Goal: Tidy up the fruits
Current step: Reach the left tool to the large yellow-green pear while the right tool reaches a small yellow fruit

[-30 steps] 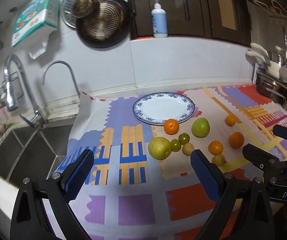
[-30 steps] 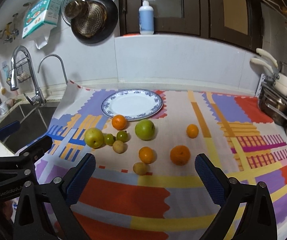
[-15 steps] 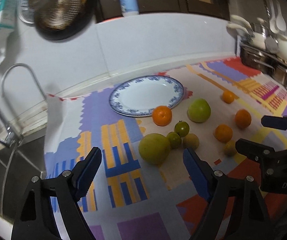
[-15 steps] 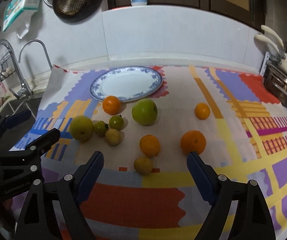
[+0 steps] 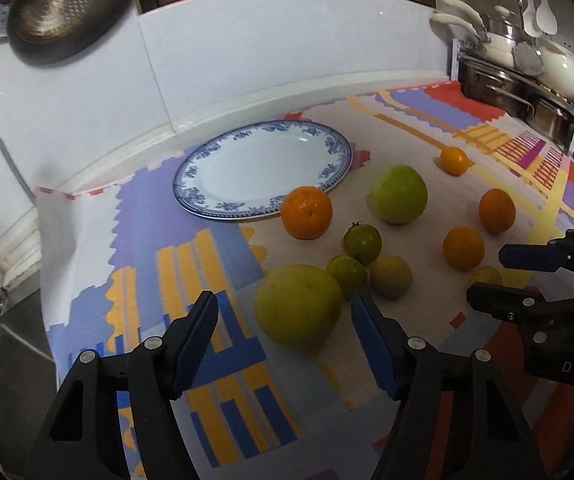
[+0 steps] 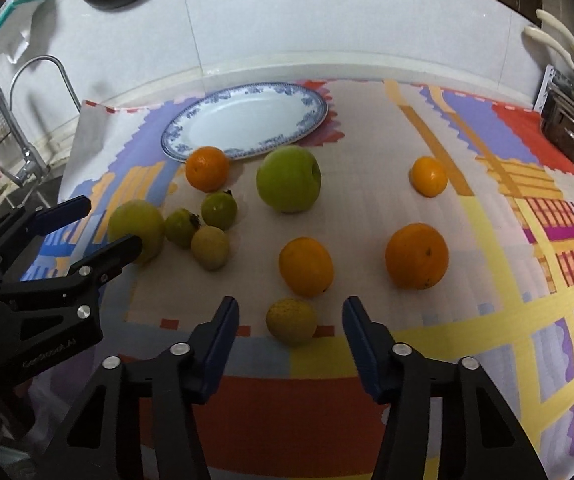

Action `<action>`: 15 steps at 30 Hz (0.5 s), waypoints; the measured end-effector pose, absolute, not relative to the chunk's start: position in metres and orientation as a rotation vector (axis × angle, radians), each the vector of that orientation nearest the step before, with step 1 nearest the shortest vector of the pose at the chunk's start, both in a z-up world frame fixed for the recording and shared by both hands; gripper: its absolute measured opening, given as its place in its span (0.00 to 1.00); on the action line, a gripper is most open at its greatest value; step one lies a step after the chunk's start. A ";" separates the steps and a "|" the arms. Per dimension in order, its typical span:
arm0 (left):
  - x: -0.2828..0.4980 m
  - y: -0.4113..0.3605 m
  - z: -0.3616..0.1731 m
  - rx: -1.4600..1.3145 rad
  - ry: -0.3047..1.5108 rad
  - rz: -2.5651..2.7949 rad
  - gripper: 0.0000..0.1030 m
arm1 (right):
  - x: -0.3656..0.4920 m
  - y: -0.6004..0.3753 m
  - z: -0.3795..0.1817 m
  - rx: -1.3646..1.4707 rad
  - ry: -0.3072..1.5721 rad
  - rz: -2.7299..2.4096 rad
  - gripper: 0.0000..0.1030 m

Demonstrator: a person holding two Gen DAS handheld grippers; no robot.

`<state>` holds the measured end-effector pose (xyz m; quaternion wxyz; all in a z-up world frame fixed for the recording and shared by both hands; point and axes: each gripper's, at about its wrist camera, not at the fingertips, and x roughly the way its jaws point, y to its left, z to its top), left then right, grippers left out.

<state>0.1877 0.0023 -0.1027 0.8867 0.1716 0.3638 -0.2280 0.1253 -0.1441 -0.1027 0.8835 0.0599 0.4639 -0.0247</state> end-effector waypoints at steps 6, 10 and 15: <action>0.196 -0.001 -0.112 0.354 0.785 -0.511 0.59 | 0.129 -0.140 -0.108 0.118 1.000 -0.044 0.43; 0.200 -0.002 -0.115 0.349 0.800 -0.536 0.55 | 0.131 -0.140 -0.111 0.121 1.017 -0.055 0.37; 0.200 -0.003 -0.117 0.343 0.803 -0.540 0.49 | 0.131 -0.139 -0.113 0.124 1.029 -0.064 0.28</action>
